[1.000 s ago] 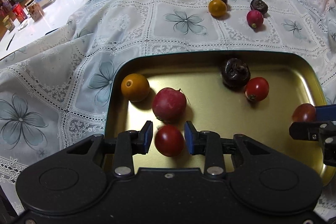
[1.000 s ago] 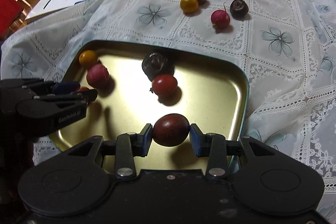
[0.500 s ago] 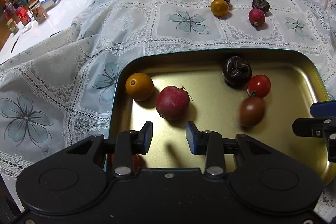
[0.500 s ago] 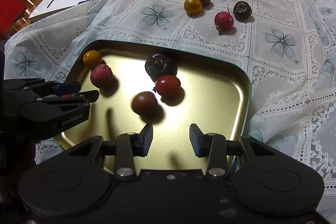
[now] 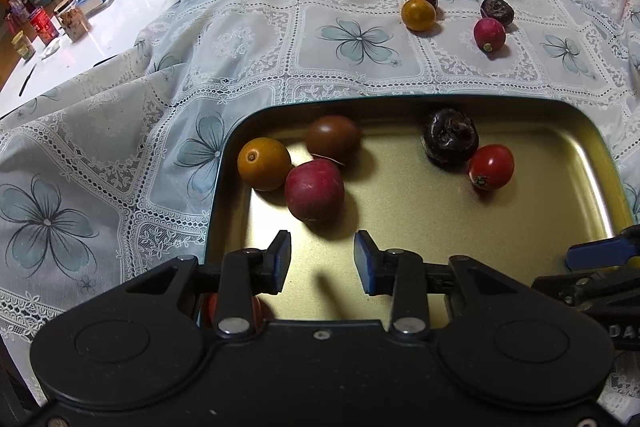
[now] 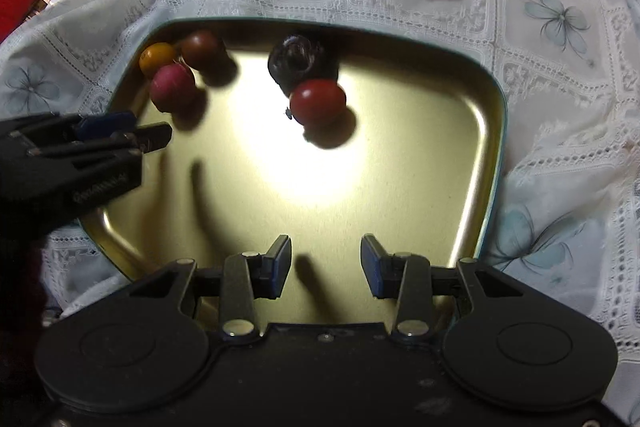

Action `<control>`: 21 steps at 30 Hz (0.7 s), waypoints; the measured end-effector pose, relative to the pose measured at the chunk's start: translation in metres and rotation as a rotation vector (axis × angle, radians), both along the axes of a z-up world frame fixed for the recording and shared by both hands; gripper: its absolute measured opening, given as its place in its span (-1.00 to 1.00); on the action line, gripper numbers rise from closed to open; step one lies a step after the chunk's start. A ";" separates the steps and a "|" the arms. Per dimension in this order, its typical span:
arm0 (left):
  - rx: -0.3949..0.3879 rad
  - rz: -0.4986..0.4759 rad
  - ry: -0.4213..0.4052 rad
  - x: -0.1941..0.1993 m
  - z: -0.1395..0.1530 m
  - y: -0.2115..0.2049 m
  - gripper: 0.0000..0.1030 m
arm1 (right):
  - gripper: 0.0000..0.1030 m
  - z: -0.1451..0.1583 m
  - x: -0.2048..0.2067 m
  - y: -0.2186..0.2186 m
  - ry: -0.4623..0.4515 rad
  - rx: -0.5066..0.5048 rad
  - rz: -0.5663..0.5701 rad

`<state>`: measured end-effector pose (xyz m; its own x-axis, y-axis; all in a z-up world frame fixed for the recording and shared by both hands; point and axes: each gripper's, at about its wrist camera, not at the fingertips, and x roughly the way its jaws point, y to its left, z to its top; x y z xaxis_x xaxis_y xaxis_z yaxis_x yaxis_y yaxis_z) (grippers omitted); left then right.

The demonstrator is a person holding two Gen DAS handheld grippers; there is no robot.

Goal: Organize fruits

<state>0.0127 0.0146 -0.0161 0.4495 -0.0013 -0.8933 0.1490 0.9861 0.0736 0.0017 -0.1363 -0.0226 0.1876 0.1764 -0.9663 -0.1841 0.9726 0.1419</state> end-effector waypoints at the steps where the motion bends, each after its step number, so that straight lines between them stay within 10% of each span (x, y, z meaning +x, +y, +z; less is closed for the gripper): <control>1: -0.001 0.002 0.000 0.000 0.000 0.001 -0.12 | -0.20 0.001 -0.003 0.004 -0.020 -0.022 0.015; 13: -0.033 0.005 0.005 -0.002 0.004 0.002 -0.12 | 0.07 -0.010 -0.013 0.016 -0.098 -0.140 0.061; 21: -0.051 -0.027 -0.005 0.006 0.015 0.002 -0.12 | 0.01 0.008 0.008 -0.009 -0.028 0.033 -0.009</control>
<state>0.0188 0.0162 -0.0011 0.4530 -0.0586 -0.8896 0.1755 0.9842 0.0246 0.0102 -0.1455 -0.0147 0.2158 0.2062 -0.9544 -0.1796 0.9692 0.1688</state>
